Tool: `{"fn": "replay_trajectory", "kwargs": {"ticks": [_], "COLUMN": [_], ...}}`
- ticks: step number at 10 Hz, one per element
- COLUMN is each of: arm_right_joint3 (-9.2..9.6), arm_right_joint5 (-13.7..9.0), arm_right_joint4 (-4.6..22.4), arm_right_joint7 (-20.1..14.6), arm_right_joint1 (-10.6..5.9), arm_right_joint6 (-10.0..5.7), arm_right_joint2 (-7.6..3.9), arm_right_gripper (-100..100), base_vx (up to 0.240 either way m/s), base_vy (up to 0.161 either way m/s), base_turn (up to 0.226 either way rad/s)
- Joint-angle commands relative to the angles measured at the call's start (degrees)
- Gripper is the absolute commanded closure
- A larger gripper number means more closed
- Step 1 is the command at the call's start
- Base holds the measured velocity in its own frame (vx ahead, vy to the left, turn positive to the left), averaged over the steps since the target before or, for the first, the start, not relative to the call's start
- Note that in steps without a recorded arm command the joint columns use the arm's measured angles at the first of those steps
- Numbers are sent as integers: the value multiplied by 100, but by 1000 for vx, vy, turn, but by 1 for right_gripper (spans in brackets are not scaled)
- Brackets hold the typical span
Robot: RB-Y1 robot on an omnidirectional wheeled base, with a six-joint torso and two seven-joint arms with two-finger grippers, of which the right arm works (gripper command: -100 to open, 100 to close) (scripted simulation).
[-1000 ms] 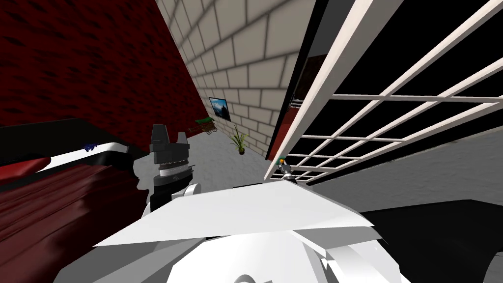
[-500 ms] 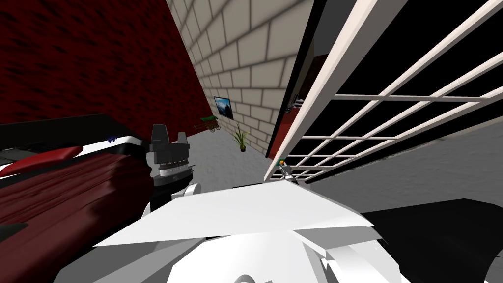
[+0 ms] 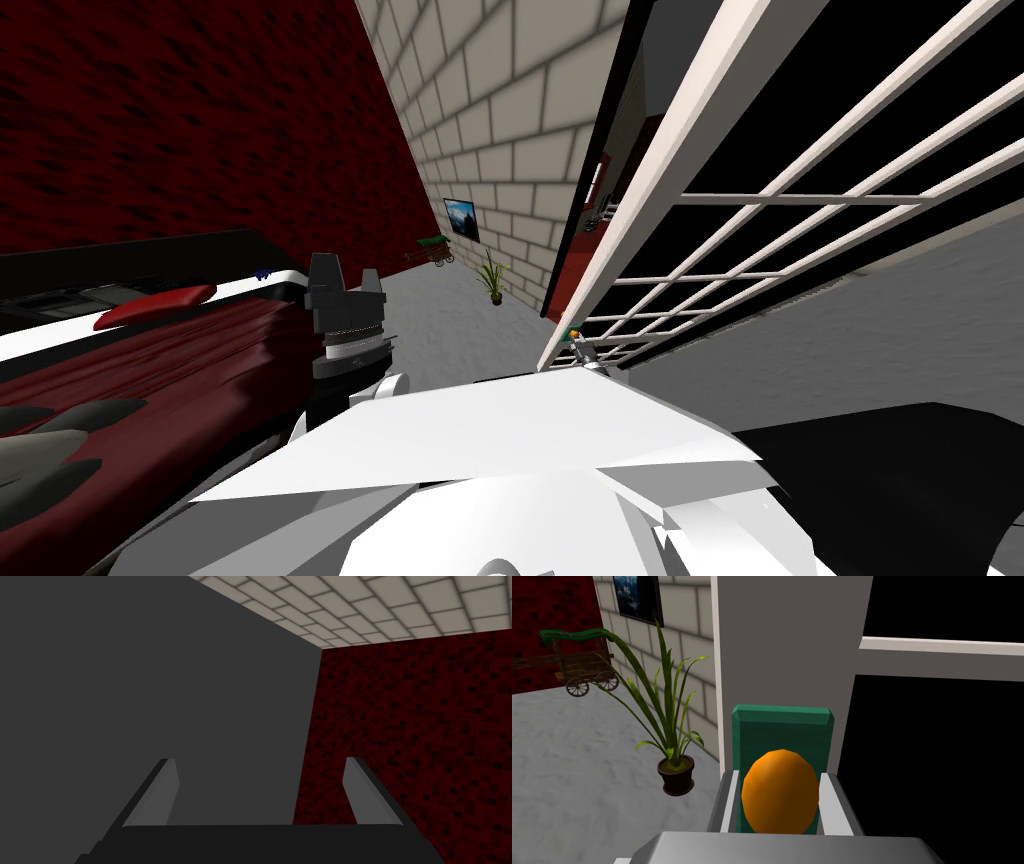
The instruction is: Pull the door open
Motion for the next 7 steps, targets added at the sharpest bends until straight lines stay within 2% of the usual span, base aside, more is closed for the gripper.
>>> {"fn": "replay_trajectory", "kwargs": {"ticks": [1,3,6,7], "arm_right_joint3": [74,172,357,422], "arm_right_joint5": [55,128,265,313], "arm_right_joint4": [72,168,348,410], "arm_right_joint7": [-67,-156,-323,-381], "arm_right_joint1": [80,185,384,453], "arm_right_joint6": [-193,-453,-918,-1116], "arm_right_joint2": [-46,-107,-222,-261], "arm_right_gripper": [100,100,100,100], "base_vx": [-48,-52,-61,-71], "base_vy": [-4,-9,-18,-42], "base_turn": [22,11,9,9]}}
